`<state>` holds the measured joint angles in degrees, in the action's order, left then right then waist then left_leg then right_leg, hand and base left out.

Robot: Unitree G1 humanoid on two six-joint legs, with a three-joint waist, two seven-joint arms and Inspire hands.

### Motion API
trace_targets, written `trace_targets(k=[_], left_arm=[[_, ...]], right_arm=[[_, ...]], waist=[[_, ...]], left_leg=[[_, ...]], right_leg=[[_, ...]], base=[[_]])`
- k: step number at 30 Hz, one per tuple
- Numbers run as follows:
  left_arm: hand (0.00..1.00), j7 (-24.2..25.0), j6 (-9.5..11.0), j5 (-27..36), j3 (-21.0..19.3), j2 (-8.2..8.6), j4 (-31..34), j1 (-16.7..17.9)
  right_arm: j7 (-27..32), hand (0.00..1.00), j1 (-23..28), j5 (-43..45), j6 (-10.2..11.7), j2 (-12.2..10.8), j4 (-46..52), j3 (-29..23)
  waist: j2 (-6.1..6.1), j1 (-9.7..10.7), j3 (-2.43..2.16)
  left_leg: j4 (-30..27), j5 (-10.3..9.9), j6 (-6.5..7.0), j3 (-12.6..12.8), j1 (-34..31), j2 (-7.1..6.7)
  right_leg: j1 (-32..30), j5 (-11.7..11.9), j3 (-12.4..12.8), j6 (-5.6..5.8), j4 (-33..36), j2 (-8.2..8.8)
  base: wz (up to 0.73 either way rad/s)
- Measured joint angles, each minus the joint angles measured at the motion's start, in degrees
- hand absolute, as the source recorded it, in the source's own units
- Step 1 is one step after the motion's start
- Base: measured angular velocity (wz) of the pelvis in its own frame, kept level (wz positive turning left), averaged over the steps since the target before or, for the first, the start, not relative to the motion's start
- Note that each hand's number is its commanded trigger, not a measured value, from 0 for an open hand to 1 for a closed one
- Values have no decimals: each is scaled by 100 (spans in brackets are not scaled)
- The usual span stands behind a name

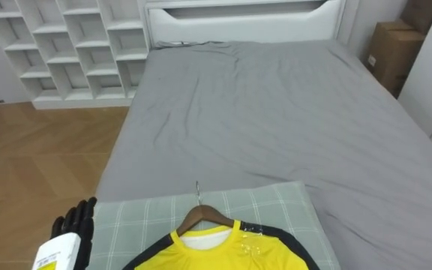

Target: Hang clothes

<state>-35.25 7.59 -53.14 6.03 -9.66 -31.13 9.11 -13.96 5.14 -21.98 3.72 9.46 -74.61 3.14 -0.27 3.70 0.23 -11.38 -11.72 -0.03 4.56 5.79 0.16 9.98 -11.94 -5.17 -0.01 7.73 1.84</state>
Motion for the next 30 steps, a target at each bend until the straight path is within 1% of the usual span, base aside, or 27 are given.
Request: trace_targets(k=[3,6,9,13,16,24,27,30], left_arm=[[0,8,0,-2,32,0,-108,-2],[0,63,-1,-18,70,0,-425,-52],[0,223,-12,-21,69,1,-583,-64],[0,237,-33,-31,68,1,-724,-79],[0,241,-103,-31,69,2,-755,-80],[0,328,-108,-31,69,2,-732,-152],[0,388,-108,-31,71,2,-732,-184],[0,435,-106,13,89,1,-731,-230]], right_arm=[[0,0,-2,-2,0,0,-9,-1],[2,0,-19,0,0,-1,-21,-4],[3,0,-38,0,-4,0,-30,-4],[6,0,-55,1,-9,-1,-44,-2],[7,0,-55,-2,-9,-1,-45,-2],[9,0,-56,-26,-6,-11,-45,-3],[22,0,-55,-26,-6,-26,-43,-4],[68,0,-57,-74,-2,-62,-39,6]], waist=[[8,22,11],[26,37,15],[39,52,14],[52,58,7],[55,74,7],[47,93,5],[27,100,4],[-25,117,-1]], left_leg=[[5,-1,0,3,0,0],[9,-3,-2,6,-5,1],[38,-3,-2,7,-20,2],[58,-3,-1,16,-14,0],[57,-3,-1,17,-13,0],[52,-1,-1,17,-7,2],[52,-1,-1,17,-7,2],[53,-1,-1,10,-2,3]], right_leg=[[-5,0,17,0,-6,-2],[-17,-1,35,1,-21,-6],[-62,-1,46,1,-13,-11],[-76,-1,51,1,-6,-10],[-81,-1,55,1,-7,-11],[-81,-1,51,0,-5,-10],[-81,-1,50,0,-5,-10],[-74,0,46,0,-3,-9]], base=[[-1],[-3],[-4],[0],[0],[0],[0],[0]])
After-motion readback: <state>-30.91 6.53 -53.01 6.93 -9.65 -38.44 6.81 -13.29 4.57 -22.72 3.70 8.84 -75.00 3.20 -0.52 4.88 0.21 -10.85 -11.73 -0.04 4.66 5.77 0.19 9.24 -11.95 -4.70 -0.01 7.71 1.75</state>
